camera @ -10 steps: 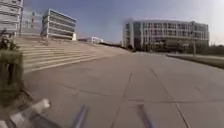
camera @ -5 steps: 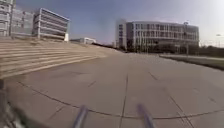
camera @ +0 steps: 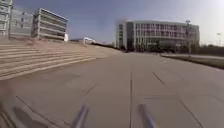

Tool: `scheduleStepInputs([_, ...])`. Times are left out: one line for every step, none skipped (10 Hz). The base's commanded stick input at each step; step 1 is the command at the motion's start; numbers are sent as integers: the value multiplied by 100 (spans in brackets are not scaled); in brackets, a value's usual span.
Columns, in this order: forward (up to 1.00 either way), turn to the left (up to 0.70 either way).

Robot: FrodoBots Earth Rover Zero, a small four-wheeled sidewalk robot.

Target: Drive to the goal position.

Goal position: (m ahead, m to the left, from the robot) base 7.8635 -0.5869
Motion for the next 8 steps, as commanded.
scheduleStepInputs([70, 0])
scheduleStepInputs([70, 0])
scheduleStepInputs([70, 0])
scheduleStepInputs([70, 0])
scheduleStepInputs([70, 0])
scheduleStepInputs([70, 0])
scheduleStepInputs([70, 0])
scheduleStepInputs([70, 0])
